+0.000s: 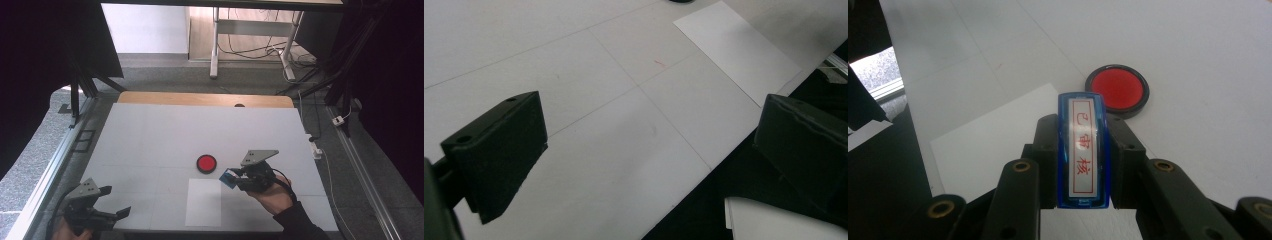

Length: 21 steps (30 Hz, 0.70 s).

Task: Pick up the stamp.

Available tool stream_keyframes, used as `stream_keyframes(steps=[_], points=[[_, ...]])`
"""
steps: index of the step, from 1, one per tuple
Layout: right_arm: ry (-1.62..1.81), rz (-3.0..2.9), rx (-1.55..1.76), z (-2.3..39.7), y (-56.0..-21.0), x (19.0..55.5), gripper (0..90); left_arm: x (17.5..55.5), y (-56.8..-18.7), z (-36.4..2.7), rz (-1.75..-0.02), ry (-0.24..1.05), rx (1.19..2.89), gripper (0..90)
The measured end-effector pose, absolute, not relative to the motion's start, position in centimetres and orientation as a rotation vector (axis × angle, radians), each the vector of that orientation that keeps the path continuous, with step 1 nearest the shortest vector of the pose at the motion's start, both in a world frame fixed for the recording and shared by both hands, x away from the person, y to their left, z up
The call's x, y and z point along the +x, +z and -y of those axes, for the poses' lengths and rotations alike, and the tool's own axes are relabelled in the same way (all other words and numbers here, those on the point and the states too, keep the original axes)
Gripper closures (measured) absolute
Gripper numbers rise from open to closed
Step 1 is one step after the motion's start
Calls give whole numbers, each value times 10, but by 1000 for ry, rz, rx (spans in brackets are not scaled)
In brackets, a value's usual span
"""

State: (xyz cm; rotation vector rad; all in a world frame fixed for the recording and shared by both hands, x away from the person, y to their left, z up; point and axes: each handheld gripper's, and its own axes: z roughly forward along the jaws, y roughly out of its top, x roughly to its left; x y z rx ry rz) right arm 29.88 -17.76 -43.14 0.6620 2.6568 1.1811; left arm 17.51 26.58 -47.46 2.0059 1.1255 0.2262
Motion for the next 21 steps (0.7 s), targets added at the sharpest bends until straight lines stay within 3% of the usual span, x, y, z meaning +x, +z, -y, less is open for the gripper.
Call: stream_keyframes(steps=[21], points=[[1299, -2691, 499, 154, -418, 297, 707, 174, -475, -263, -1099, 234, 2032, 12]])
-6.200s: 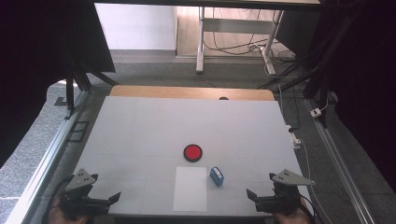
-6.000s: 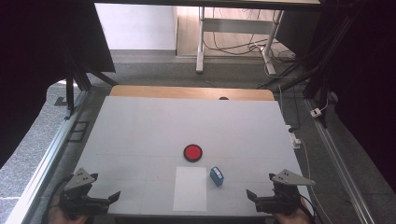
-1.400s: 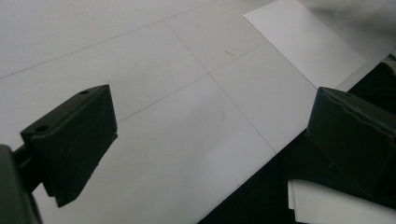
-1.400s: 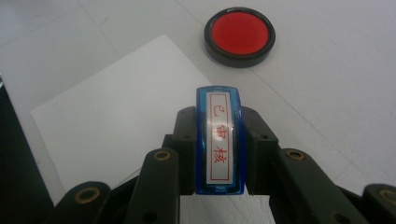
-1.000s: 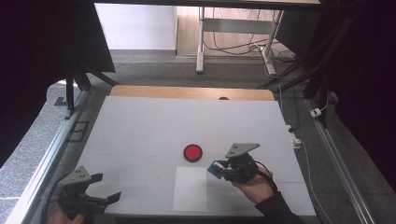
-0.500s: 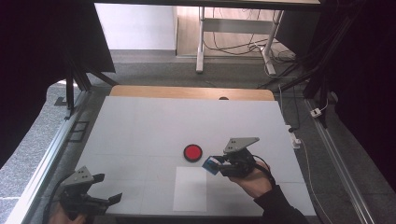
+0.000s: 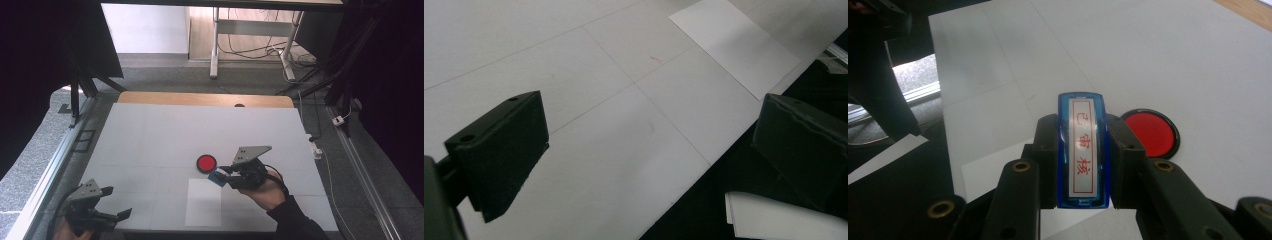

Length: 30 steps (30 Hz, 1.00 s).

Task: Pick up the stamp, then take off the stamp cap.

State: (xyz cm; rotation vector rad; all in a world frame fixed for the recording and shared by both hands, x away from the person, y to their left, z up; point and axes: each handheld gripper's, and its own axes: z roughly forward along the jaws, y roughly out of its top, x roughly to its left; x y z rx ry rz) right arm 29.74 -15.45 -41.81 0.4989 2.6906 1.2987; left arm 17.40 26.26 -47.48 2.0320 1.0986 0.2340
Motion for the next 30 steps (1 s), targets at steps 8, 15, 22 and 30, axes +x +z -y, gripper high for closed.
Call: stream_keyframes(steps=[8, 15, 22, 30], points=[[1316, -2698, 480, 155, -418, 297, 706, 174, -474, -265, -1108, 230, 2010, 0], [1312, -2709, 451, 154, -417, 293, 707, 180, -474, -265, -1085, 200, 2021, 0], [1334, -2695, 457, 155, -414, 292, 707, 189, -471, -252, -1005, 193, 2039, 0], [1352, -2693, 435, 158, -409, 291, 707, 205, -464, -238, -925, 201, 2018, 0]])
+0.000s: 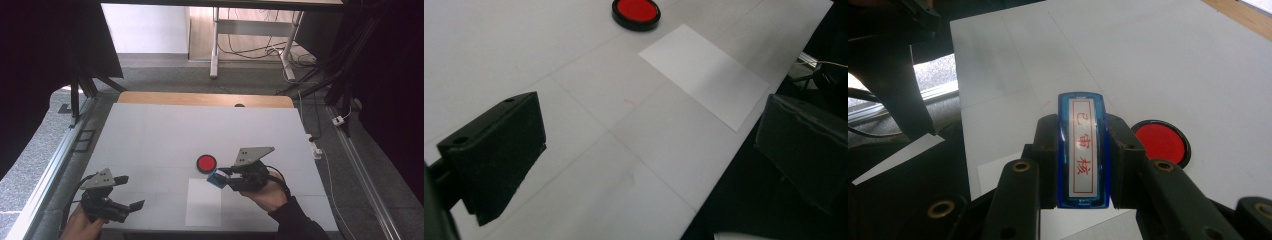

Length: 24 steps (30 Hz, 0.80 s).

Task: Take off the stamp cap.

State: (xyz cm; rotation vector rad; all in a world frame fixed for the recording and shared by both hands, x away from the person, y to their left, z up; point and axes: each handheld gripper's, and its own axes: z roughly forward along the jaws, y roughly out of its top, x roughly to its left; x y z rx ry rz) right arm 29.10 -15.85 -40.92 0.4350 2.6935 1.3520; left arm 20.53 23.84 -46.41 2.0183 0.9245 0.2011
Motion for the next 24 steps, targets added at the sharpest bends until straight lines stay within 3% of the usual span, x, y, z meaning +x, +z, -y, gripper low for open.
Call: stream_keyframes(steps=[24], points=[[1371, -2702, 400, 158, -404, 289, 706, 247, -453, -179, -731, 140, 2087, 0]])
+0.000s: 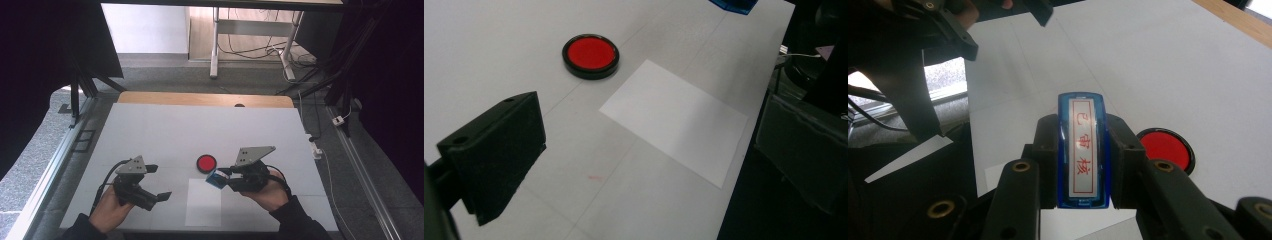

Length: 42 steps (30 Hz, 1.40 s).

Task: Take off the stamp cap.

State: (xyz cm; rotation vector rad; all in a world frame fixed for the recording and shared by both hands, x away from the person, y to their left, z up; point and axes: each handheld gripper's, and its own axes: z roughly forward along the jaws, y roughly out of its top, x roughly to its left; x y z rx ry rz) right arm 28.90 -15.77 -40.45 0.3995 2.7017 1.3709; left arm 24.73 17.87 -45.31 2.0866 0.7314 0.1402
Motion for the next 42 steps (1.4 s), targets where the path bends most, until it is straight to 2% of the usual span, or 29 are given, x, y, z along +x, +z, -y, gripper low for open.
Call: stream_keyframes(steps=[11, 23, 28, 42], points=[[1394, -2706, 391, 154, -404, 288, 706, 260, -448, -149, -604, 153, 2117, 0], [1423, -2703, 365, 154, -402, 287, 706, 279, -443, -114, -449, 53, 2139, 0], [1439, -2714, 349, 153, -401, 286, 707, 284, -444, -95, -341, -27, 2142, 0], [1453, -2772, 258, 142, -406, 275, 707, 284, -463, -83, -257, -114, 2135, 24]])
